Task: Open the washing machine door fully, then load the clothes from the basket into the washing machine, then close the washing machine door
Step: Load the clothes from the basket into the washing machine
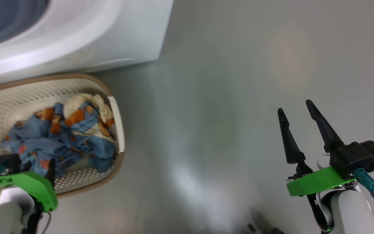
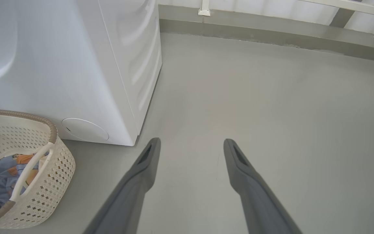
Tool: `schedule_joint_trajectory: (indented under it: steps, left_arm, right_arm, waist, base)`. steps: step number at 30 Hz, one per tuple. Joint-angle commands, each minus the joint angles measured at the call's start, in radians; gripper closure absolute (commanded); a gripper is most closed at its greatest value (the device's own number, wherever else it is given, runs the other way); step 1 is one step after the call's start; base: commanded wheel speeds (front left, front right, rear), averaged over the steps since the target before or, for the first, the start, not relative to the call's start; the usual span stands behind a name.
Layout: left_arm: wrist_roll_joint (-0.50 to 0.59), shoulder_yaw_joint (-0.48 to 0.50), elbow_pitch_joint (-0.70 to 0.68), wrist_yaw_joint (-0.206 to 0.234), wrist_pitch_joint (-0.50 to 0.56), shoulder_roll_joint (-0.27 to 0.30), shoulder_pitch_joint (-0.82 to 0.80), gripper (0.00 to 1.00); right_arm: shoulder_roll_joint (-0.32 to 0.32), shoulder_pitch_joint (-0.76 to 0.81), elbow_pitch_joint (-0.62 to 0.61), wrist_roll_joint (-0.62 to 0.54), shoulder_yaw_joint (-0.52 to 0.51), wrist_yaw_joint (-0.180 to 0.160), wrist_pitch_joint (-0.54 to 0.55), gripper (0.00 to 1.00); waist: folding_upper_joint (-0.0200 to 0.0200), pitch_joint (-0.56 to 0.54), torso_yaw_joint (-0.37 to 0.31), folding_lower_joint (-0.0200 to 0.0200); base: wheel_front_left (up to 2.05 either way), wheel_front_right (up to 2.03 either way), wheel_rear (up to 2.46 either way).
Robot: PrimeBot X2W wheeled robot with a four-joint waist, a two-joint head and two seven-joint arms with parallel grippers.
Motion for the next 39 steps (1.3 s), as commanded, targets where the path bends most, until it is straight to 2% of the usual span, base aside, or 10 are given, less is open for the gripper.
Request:
schedule_joint_trajectory:
  steps: [1, 5, 17, 27, 33, 34, 35, 39]
  left_arm:
    - [-0.009, 0.019, 0.008, -0.002, 0.004, 0.048, 0.001, 0.00]
    - [-0.015, 0.012, 0.059, -0.002, 0.026, 0.080, -0.056, 0.00]
    - [-0.027, -0.015, 0.113, -0.001, 0.072, 0.107, -0.148, 0.00]
    - [-0.027, -0.024, 0.128, 0.065, 0.107, 0.108, -0.190, 0.00]
    - [-0.043, -0.022, 0.131, 0.067, 0.130, 0.093, -0.204, 0.01]
    - [-0.045, -0.022, 0.131, 0.067, 0.131, 0.092, -0.204, 0.53]
    - [-0.046, -0.023, 0.131, 0.066, 0.131, 0.091, -0.204, 0.98]
    - [-0.049, -0.025, 0.132, 0.063, 0.126, 0.087, -0.201, 1.00]
  right_arm:
    - [0.000, 0.007, -0.025, 0.018, 0.025, 0.002, -0.012, 0.00]
    - [0.000, 0.001, -0.038, 0.026, 0.028, 0.002, -0.012, 0.00]
    - [0.000, -0.001, -0.062, 0.037, 0.030, 0.002, -0.012, 0.00]
    - [0.000, 0.016, -0.078, 0.030, 0.027, 0.002, -0.012, 0.00]
    - [0.000, 0.022, -0.079, 0.019, 0.021, 0.002, -0.012, 0.00]
    - [0.000, 0.022, -0.079, 0.018, 0.022, 0.002, -0.012, 0.00]
    - [0.000, 0.021, -0.079, 0.017, 0.023, 0.002, -0.012, 0.00]
    - [0.000, 0.017, -0.077, 0.015, 0.023, 0.002, -0.012, 0.00]
  waist:
    - [0.0000, 0.054, -0.040, 0.0000]
    - [0.0000, 0.096, -0.055, 0.0000]
    - [0.0000, 0.161, -0.067, 0.0000]
    - [0.0000, 0.191, -0.058, 0.0000]
    - [0.0000, 0.198, -0.046, 0.0000]
    - [0.0000, 0.197, -0.045, 0.0000]
    - [0.0000, 0.196, -0.044, 0.0000]
    - [0.0000, 0.194, -0.041, 0.0000]
  base:
    - [0.00, 0.00, 0.00]
    - [0.00, 0.00, 0.00]
    - [0.00, 0.00, 0.00]
    - [0.00, 0.00, 0.00]
    - [0.00, 0.00, 0.00]
    - [0.00, 0.00, 0.00]
    - [0.00, 0.00, 0.00]
    - [0.00, 0.00, 0.00]
